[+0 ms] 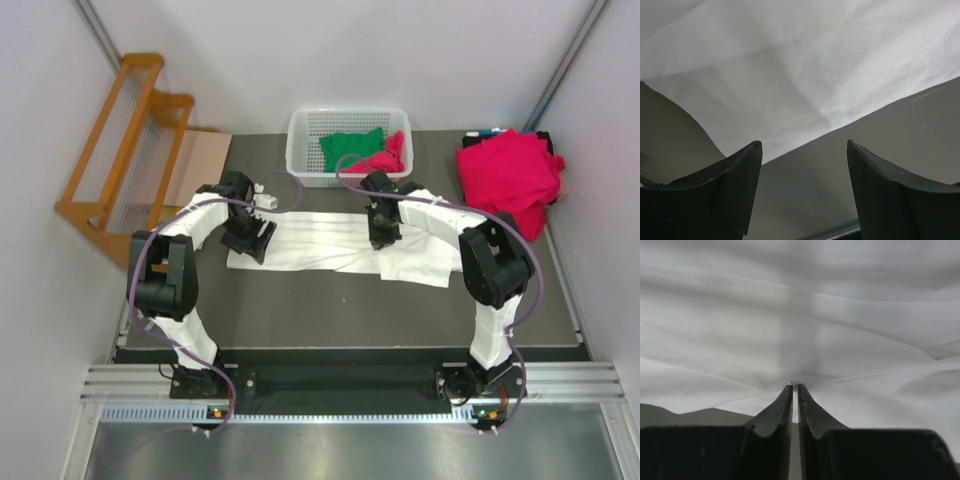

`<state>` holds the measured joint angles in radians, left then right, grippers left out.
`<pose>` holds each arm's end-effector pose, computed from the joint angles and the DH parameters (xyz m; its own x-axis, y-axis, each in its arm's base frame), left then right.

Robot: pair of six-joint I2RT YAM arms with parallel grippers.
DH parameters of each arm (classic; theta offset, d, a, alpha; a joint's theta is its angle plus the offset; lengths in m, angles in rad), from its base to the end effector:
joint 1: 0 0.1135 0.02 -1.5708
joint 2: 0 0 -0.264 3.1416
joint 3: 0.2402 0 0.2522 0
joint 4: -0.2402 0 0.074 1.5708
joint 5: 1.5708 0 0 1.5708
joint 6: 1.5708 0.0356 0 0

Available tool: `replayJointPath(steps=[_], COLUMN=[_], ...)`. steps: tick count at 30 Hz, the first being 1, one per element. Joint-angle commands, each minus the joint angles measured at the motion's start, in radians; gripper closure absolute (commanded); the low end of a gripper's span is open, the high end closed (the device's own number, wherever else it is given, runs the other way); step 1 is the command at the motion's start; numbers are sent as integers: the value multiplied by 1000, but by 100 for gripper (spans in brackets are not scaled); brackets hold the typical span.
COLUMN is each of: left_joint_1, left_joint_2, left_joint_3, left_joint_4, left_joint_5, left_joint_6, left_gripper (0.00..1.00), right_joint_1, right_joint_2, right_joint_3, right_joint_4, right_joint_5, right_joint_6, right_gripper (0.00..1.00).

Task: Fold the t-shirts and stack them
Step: Fold the tshirt

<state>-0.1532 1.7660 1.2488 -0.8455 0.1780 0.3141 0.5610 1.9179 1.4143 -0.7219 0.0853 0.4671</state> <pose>0.3314 -0.0576 0.1968 -0.8621 0.4408 -0.2500 0.4760 0.8736 -0.1009 0.3321 0.2051 0.1931 -0.9391 -0.0602 -0.3383 -0.0927 0.9924 0.0808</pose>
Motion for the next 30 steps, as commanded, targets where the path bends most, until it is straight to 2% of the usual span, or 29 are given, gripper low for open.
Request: replayJointPath(steps=[1,2,19,22,25,28,30], left_joint_1=[6,6,7,7,7,7,7], left_joint_2=[-17,-19,-17,-13,-13,-11,-11], left_joint_3=[6,8,-5,-5,-3,-2,-2], left_joint_4=[19,19,31,29,29,31,31], left_joint_5=[-2,-2,-6,-5,-5,-5,-2], left_joint_6=[16,16,17,16,16,16,14], left_gripper=[27,27,27,27,27,27,27], right_joint_1=[5,4,-32,-12,2,11,17], right_joint_2=[-2,-2,-88,-100,-103,-114,-117], right_joint_3=[26,25,55,22,14,15,17], right_joint_4=[33,33,7,16,7,10,10], right_joint_5=[1,-1,19,69,123,154,166], right_joint_6=[-8,-8,-27,-54,-91,-137,-160], right_gripper=[97,100,100,60,38,36,46])
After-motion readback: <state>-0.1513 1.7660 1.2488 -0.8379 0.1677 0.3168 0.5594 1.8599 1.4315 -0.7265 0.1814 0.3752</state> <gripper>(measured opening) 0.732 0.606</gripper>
